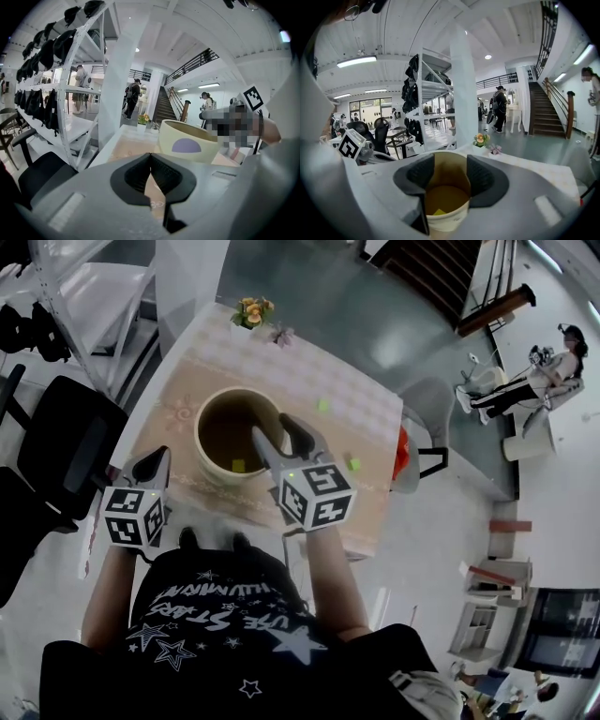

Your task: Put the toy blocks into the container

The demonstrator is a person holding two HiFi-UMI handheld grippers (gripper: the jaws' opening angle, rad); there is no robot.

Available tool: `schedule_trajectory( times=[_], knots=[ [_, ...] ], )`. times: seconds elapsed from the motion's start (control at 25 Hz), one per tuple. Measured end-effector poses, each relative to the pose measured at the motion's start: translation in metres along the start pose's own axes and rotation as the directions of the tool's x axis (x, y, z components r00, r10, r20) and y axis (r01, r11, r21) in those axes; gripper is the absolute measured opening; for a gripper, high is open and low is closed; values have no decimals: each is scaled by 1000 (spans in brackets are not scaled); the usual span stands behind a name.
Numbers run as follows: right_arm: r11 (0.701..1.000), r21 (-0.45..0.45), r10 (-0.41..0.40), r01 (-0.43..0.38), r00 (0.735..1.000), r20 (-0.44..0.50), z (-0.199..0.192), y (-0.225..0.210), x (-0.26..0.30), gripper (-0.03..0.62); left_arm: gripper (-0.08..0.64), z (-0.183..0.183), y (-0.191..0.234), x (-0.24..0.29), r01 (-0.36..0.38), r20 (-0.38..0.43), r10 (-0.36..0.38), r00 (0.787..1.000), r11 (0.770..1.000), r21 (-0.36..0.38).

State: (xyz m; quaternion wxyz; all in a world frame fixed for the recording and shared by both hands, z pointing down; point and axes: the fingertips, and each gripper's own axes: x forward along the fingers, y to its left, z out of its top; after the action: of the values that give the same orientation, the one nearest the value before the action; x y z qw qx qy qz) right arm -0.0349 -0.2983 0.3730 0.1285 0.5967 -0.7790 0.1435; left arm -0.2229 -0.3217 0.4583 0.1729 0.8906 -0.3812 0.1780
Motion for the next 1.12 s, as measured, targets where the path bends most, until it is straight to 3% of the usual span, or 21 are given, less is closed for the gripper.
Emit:
schedule_trajectory(
  times=[0.28, 0.52, 0.84, 1.12],
  knots=[
    [983, 60, -178, 175, 983, 42, -4, -23, -26, 218, 9, -6, -6, 7, 98, -31, -97, 995, 994, 41],
    [959, 110, -269, 263, 962, 47, -22, -57, -61, 218, 9, -13, -17, 7, 90, -48, -87, 995, 994, 61],
    [975, 118, -195, 190, 980, 29, -51, -87, -81, 218, 9, -42, -57, -15, -33, -77, 33, 996, 999, 1],
    [984, 85, -156, 156, 988, -7, -89, -123, -110, 218, 9, -63, -121, -17, -68, -107, 74, 992, 996, 53]
  ],
)
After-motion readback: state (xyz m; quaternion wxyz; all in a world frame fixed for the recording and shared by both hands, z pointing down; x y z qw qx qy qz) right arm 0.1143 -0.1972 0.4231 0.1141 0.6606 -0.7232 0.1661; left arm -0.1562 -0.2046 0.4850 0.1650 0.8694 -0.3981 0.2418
